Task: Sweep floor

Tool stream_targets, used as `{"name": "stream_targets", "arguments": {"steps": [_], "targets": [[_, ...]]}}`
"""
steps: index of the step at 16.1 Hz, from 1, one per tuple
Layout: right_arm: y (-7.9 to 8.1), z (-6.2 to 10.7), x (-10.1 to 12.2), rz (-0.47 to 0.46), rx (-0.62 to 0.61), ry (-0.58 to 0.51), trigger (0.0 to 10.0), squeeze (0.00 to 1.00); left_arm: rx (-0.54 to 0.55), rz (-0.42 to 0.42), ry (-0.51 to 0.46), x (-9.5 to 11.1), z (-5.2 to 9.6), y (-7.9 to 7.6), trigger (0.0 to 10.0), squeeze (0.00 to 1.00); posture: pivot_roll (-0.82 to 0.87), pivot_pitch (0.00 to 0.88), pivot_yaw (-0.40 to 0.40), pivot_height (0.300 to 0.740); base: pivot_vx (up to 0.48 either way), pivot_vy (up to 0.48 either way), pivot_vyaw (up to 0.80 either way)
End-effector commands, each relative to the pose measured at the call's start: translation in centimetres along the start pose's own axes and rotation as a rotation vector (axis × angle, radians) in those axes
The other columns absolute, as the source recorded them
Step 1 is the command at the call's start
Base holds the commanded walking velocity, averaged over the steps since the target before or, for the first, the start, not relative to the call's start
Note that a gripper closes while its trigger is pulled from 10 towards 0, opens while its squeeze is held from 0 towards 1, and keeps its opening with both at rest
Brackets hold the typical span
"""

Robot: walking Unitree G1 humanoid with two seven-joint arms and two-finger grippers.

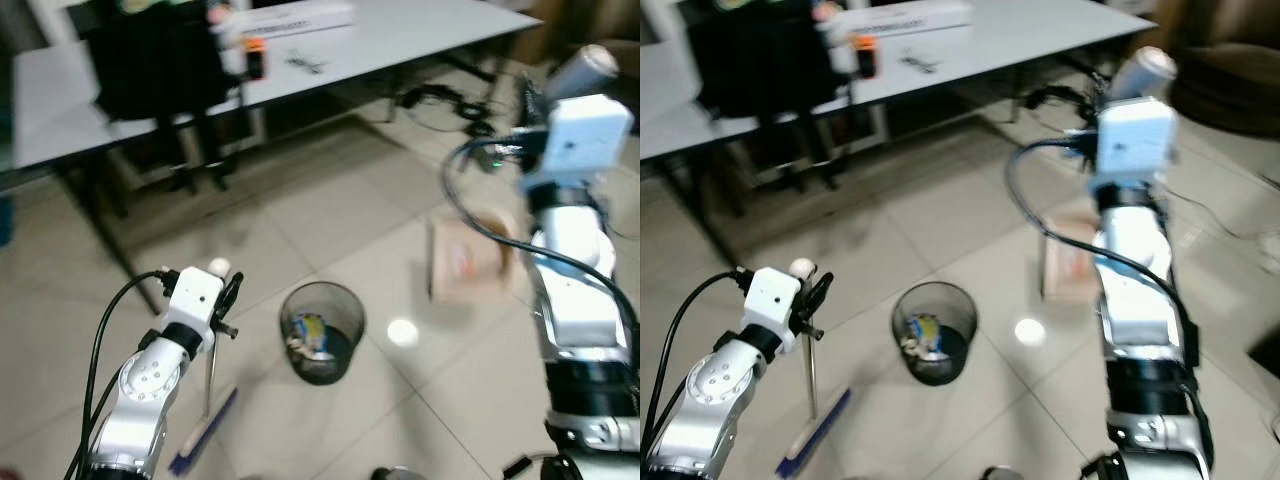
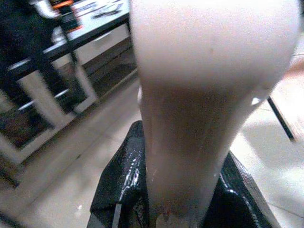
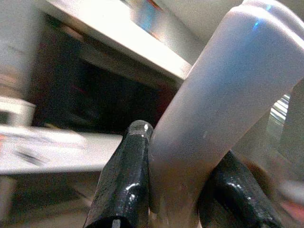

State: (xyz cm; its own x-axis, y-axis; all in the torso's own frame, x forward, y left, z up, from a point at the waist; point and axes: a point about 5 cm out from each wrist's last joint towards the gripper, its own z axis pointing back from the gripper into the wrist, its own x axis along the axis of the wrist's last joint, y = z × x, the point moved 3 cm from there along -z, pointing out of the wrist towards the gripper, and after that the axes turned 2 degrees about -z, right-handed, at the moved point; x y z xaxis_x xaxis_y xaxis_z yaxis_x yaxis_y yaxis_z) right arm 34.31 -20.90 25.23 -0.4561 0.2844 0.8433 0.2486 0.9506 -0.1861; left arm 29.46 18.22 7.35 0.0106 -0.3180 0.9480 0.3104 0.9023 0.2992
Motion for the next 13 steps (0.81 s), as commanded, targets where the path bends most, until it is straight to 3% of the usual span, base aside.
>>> {"name": "stream_targets", "arguments": {"steps": [1,4,5,6,9,13], "targets": [[-0.7,0.5,-1.3,-0.009,-0.045,0.068,10.0,0.00,-0.028,-0.012,-0.015,0.6,-0.4,-0.3,10.0,0.00,-0.04,0.038,0.038,0.740,0.000,0.000,-0.80],[0.1,2.1,-3.7,-0.056,-0.041,0.186,10.0,0.00,-0.029,0.021,0.008,0.1,-0.3,-0.6,10.0,0.00,-0.04,0.033,0.032,0.740,0.000,0.000,-0.80],[0.8,3.0,-4.6,-0.086,-0.040,0.239,10.0,0.00,-0.004,0.106,0.011,0.3,-0.4,-0.6,10.0,0.00,-0.04,0.027,0.028,0.740,0.000,0.000,-0.80],[1.1,3.3,-4.9,-0.097,-0.039,0.254,10.0,0.00,-0.003,0.135,0.013,0.3,-0.5,-0.7,10.0,0.00,-0.04,0.023,0.028,0.740,0.000,0.000,-0.80],[2.2,3.8,-5.0,-0.125,-0.016,0.273,10.0,0.00,-0.090,0.141,0.039,0.1,-0.5,-2.1,10.0,0.00,-0.05,0.016,0.027,0.740,0.000,0.000,-0.80],[2.8,4.6,-5.7,-0.132,0.002,0.306,10.0,0.00,-0.090,0.162,-0.031,1.4,-1.3,-2.4,10.0,0.00,-0.06,0.004,0.022,0.740,0.000,0.000,-0.80]]}}
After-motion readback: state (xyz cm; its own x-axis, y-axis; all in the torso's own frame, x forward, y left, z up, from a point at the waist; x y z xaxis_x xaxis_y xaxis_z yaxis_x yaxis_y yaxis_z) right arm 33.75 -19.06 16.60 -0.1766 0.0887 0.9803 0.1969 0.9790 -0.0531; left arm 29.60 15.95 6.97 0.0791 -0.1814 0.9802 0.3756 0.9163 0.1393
